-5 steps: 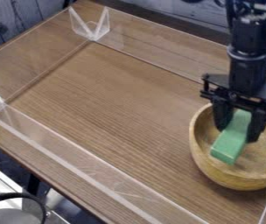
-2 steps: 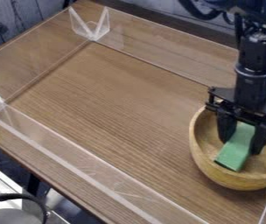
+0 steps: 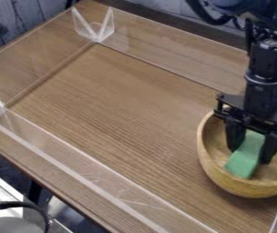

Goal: Put the green block in the brown bowl

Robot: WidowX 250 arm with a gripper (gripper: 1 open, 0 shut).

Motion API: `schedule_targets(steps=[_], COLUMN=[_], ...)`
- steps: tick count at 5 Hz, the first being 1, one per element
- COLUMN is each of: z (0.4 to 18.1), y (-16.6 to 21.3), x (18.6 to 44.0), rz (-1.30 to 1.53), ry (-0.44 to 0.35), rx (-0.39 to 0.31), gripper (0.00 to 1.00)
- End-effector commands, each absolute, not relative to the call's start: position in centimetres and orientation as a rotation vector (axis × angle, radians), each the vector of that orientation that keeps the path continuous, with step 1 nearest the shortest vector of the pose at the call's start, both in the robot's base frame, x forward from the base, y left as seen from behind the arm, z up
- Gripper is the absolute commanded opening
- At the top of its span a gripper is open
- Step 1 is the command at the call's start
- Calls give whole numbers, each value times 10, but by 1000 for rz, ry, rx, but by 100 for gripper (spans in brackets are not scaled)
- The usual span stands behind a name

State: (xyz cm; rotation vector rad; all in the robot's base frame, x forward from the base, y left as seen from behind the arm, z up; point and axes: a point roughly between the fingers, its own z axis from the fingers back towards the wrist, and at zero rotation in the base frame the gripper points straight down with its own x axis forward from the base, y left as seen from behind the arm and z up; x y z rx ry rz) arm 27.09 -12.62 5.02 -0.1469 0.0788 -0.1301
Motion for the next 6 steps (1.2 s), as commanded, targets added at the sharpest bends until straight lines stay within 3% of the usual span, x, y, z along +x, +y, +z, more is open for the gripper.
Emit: schedule_targets(steps=[1,6], z=[63,57], y=[-133,-134], x=[281,279], rz=[-148,-150], ry=[24,43], rx=[-160,-158], gripper=[0,0])
